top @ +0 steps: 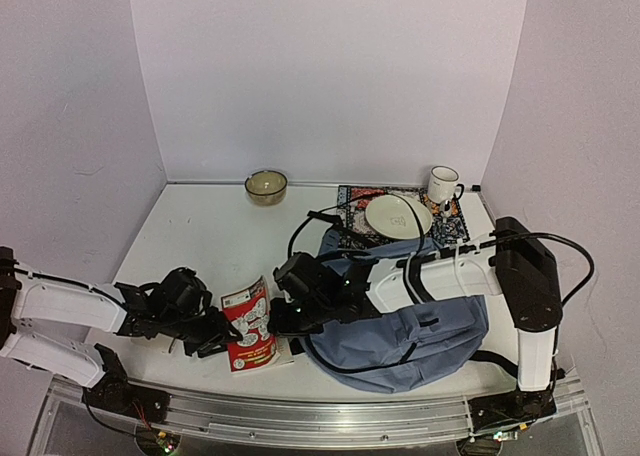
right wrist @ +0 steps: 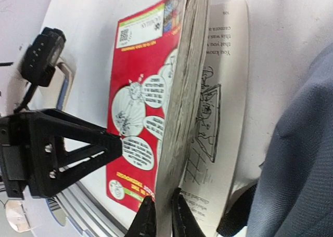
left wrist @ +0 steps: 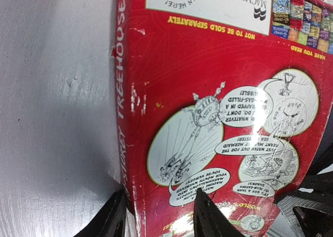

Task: Pack the student bag
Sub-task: Pick up the book from the center of the board.

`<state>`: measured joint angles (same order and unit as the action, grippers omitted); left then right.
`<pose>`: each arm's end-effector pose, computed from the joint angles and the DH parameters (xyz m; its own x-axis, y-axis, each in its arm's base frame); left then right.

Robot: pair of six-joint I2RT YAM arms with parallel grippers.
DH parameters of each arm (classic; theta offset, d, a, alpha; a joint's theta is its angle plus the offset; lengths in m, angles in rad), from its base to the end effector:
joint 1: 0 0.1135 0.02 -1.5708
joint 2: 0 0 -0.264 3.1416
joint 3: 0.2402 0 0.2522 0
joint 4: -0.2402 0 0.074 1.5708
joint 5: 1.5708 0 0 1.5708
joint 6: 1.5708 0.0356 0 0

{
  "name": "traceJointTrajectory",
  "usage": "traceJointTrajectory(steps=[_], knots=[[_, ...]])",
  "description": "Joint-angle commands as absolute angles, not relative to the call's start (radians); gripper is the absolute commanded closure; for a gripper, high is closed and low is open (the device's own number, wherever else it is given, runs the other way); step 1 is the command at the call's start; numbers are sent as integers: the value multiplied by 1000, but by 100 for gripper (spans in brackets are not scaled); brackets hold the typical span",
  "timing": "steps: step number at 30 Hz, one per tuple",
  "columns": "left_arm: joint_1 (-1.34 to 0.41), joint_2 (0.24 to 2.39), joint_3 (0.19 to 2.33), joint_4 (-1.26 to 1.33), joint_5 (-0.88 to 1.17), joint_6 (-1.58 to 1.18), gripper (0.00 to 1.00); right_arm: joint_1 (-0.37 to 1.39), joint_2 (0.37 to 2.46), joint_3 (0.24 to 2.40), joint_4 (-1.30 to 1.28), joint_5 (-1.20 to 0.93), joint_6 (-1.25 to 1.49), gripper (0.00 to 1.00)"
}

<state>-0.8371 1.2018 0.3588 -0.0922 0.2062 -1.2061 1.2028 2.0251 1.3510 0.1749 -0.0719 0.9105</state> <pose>0.1266 -0.1513 0.1292 -0.9474 -0.3148 -0.0578 -0.2151 0.7599 -0.6134 0.1634 0.4309 0.1923 -0.8586 -0.0370 -0.5113 -0.4487 0.5368 0.7145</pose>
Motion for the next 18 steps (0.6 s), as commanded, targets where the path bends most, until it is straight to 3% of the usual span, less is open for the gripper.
traceJointTrajectory(steps=[1,7,11,14,18], knots=[[-853,1169,349,87,246,-1265,55,1216,2056,1401,275,-172,921,83],[-853,1149,325,108,238,-1296,56,1196,2072,1342,274,-160,969,71],[-853,1130,314,108,221,-1308,56,1187,2070,1316,269,-151,977,71],[-853,1109,306,107,205,-1312,56,1181,2061,1304,264,-151,969,81],[-848,1072,311,82,164,-1294,46,1174,2001,1296,264,-152,925,98]])
